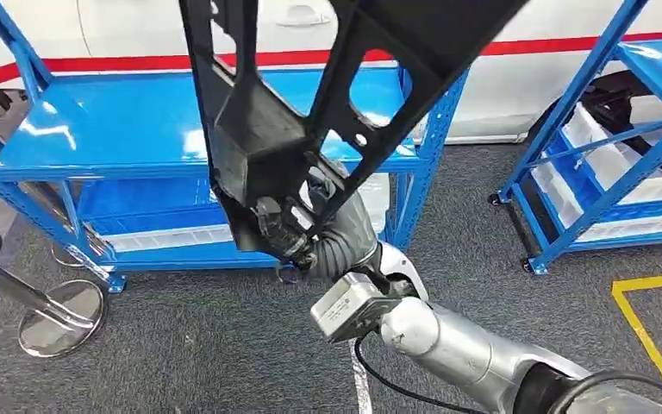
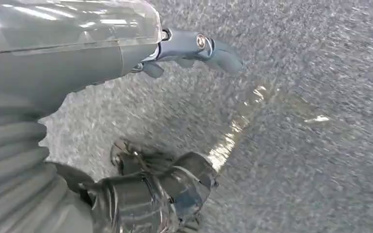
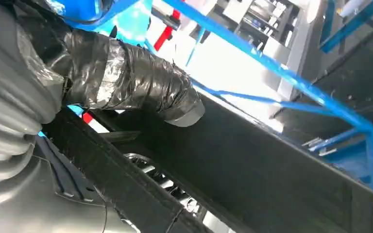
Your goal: Take the parts from the cabinet and place them on the table.
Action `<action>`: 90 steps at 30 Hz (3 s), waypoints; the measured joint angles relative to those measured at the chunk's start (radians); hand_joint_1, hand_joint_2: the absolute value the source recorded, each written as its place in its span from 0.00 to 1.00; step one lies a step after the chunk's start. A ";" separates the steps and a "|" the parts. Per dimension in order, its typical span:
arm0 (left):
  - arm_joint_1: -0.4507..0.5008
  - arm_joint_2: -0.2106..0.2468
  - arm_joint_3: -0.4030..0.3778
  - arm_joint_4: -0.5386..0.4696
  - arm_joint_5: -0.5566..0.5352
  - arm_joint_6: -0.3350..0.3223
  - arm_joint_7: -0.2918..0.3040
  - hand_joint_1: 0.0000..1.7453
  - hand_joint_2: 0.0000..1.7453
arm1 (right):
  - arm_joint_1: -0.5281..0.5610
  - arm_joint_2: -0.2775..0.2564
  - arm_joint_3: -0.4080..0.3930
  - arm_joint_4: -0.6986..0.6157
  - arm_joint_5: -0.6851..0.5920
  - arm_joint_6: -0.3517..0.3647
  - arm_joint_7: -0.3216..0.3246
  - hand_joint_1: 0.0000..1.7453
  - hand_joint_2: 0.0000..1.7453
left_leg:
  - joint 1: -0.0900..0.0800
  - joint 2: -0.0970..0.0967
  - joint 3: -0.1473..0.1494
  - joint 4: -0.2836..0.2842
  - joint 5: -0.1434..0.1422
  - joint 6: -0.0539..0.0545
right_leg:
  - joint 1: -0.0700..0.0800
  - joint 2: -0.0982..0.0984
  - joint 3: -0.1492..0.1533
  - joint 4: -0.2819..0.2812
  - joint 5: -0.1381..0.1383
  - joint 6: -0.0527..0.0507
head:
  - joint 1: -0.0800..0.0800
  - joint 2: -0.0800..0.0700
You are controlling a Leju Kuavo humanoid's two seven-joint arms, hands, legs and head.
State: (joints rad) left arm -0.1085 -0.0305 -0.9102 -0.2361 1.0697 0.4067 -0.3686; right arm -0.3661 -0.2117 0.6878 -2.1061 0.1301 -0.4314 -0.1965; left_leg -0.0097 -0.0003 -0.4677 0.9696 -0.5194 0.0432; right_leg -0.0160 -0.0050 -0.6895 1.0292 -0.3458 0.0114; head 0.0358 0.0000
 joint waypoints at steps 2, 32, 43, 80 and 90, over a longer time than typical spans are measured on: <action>0.001 0.001 -0.001 0.000 -0.006 0.003 0.000 0.00 1.00 | 0.004 -0.004 0.000 -0.001 0.005 0.003 0.003 1.00 1.00 | 0.000 0.006 -0.018 -0.006 0.020 0.015 | -0.002 0.004 -0.023 0.053 -0.092 0.005 | 0.001 0.000; 0.013 0.013 -0.010 0.000 0.070 0.077 0.074 0.00 1.00 | 0.116 -0.011 -0.011 -0.002 -0.116 0.002 -0.135 1.00 1.00 | 0.006 0.019 -0.095 0.018 0.070 0.000 | -0.004 -0.046 0.129 0.020 -0.166 0.014 | 0.001 0.000; 0.007 0.022 0.018 0.000 0.180 0.132 0.061 0.00 1.00 | 0.182 -0.011 -0.021 -0.013 -0.115 -0.012 -0.163 1.00 1.00 | 0.009 -0.111 -0.132 0.075 0.055 -0.013 | -0.019 0.073 0.110 0.032 -0.145 0.014 | 0.002 0.000; 0.019 0.024 0.137 0.004 0.224 0.083 -0.032 0.00 1.00 | 0.165 0.012 -0.044 -0.035 -0.113 0.011 -0.201 1.00 1.00 | 0.012 -0.026 -0.233 0.218 -0.003 -0.048 | -0.021 0.009 0.113 0.016 -0.134 -0.011 | -0.009 0.000; 0.013 0.023 0.137 0.004 0.216 0.077 -0.027 0.00 1.00 | 0.164 0.012 -0.045 -0.043 -0.080 0.012 -0.178 1.00 1.00 | -0.005 0.051 -0.159 0.067 0.079 -0.020 | -0.011 -0.107 0.139 0.007 -0.155 0.011 | -0.009 0.000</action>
State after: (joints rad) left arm -0.0952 -0.0072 -0.7733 -0.2323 1.2856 0.4833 -0.3960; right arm -0.2020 -0.1995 0.6432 -2.1496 0.0499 -0.4196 -0.3742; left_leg -0.0145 0.0504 -0.6271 1.0370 -0.4407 0.0237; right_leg -0.0272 -0.1122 -0.5507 1.0365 -0.5004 0.0219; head 0.0271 0.0004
